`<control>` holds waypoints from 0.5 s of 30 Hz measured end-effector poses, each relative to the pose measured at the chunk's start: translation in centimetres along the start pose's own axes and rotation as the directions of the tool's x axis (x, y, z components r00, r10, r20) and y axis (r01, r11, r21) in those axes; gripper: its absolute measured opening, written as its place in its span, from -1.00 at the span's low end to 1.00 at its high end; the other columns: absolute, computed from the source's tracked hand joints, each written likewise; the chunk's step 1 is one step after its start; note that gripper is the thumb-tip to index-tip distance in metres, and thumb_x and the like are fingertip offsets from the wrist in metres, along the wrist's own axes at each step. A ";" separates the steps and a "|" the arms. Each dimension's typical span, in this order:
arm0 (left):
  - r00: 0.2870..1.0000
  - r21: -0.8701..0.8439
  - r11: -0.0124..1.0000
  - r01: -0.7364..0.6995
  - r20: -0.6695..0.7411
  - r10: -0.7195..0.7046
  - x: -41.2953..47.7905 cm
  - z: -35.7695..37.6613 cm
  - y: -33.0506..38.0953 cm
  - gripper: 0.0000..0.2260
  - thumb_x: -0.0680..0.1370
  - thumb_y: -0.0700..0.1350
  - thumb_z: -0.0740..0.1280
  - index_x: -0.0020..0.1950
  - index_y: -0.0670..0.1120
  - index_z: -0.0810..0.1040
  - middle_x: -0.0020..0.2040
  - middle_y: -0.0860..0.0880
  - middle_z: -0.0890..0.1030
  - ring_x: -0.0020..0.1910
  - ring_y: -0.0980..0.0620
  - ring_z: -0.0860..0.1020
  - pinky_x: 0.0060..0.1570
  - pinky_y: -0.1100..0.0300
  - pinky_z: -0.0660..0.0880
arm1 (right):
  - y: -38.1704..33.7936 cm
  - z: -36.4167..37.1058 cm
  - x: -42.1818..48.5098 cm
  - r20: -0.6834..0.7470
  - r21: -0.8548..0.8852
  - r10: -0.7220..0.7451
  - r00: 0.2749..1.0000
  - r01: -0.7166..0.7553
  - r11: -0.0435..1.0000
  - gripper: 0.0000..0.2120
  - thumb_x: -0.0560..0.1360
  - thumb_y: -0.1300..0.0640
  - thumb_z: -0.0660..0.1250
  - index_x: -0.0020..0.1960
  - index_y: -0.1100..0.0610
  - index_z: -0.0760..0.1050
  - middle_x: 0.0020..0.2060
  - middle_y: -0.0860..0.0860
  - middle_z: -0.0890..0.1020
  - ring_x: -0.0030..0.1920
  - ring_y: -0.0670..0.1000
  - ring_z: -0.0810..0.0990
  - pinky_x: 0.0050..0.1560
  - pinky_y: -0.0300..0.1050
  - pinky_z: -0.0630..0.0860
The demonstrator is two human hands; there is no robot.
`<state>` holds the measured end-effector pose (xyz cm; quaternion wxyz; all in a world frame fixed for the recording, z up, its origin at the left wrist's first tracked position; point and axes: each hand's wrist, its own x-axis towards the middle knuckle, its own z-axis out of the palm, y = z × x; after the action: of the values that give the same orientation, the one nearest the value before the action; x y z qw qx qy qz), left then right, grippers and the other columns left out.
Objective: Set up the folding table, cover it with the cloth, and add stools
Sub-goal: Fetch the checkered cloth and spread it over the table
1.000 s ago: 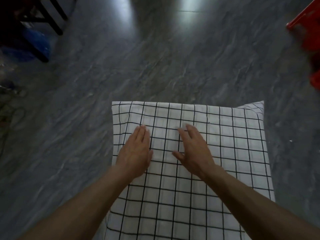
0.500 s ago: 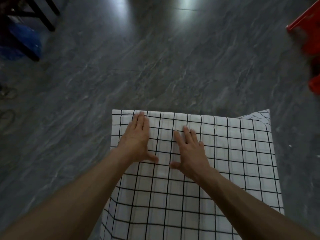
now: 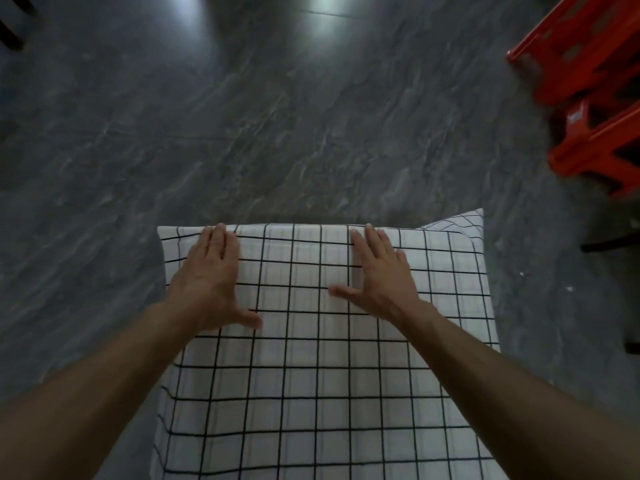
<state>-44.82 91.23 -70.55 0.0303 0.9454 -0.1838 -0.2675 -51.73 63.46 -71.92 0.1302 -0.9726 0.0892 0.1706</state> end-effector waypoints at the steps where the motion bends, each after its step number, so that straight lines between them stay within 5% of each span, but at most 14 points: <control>1: 1.000 -0.004 1.000 0.003 0.006 -0.003 -0.1 -0.1 0.1 0.41 0.09 0.48 0.46 0.54 -0.13 -0.37 0.55 -0.11 -0.38 0.51 -0.07 -0.39 0.47 0.02 -0.22 | 0.6 -0.2 -0.1 -0.009 0.007 0.017 1.000 -0.017 1.000 0.08 0.34 -0.46 0.33 0.60 -0.06 -0.16 0.61 0.00 -0.15 0.59 0.04 -0.21 0.55 0.23 -0.06; 15: 0.984 0.027 0.987 0.158 0.084 -0.159 0.2 -1.3 2.8 0.49 -0.05 0.34 0.59 0.56 -0.11 -0.28 0.58 -0.07 -0.30 0.54 -0.06 -0.31 0.50 -0.07 -0.06 | 9.6 -2.1 -1.7 -0.019 0.062 0.248 0.969 -0.246 0.967 0.22 0.17 -0.53 0.40 0.59 -0.11 -0.13 0.61 -0.01 -0.14 0.59 0.10 -0.18 0.51 0.30 -0.03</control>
<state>-44.87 88.49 -69.12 -0.0084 0.9449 -0.1118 -0.3075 -54.78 53.95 -71.56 0.1355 -0.9518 0.2165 0.1697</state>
